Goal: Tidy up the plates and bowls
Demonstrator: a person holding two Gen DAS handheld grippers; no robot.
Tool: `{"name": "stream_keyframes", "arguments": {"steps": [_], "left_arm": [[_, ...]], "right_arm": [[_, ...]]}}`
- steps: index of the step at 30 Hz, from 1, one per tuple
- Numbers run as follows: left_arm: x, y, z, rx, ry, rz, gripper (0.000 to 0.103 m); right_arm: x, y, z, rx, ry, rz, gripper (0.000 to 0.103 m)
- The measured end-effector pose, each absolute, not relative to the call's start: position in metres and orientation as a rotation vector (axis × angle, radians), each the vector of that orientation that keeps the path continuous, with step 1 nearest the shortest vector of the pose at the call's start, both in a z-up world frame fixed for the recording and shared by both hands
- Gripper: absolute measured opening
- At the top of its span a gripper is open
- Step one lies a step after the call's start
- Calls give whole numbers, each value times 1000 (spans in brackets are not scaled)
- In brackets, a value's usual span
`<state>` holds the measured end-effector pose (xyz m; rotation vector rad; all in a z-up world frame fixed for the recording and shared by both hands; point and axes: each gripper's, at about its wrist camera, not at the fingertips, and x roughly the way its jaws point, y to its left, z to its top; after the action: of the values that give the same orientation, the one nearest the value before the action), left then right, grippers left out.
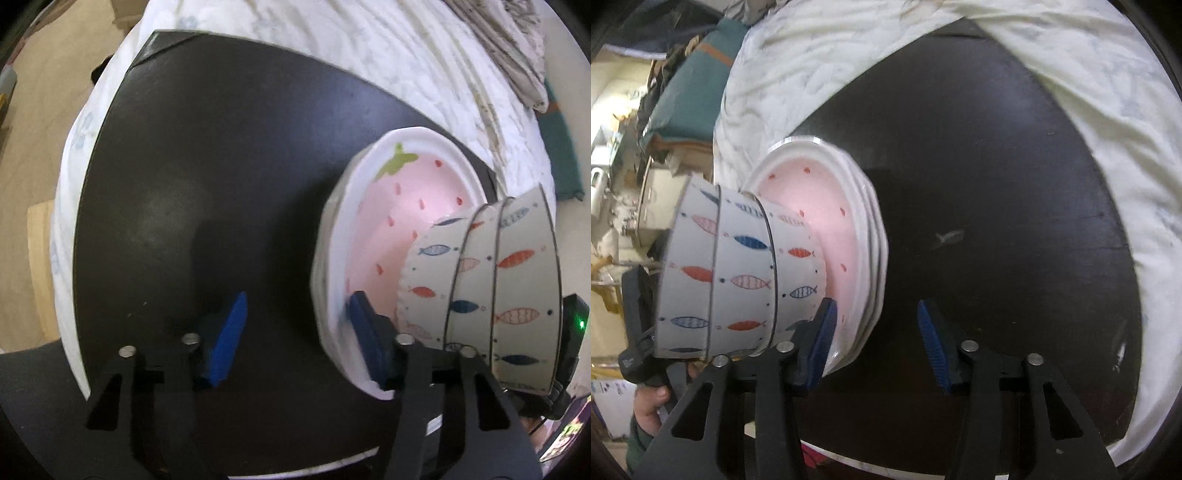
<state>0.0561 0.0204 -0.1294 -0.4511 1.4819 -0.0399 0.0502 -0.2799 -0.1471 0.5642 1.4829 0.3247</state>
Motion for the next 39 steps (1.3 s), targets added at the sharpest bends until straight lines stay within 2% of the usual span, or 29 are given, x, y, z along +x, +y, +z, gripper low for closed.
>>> {"name": "stream_keyframes", "arguments": {"steps": [1,3,4,15,29,39], "left_arm": [[57,13,-127,-405,1470,-56,43],[57,5,-126,-383,1460,-91,24],[58,1,-125,-382,1463,-105,22],[63,-2,-126,-386,1468,-81,22],[112,3,-129,-419,1430,-68,22],[116,5,-127,-427,1408,-45,24]], "right_arm": [[51,-277,-149,566,1481,325,34],[53,-270,-151,555,1477,345,25],[54,-266,-150,524,1474,339,26],[57,-262,-153,538,1474,312,27],[114,-269,-153,570,1404,268,26],[123,-273,-158,608,1394,266,26]]}}
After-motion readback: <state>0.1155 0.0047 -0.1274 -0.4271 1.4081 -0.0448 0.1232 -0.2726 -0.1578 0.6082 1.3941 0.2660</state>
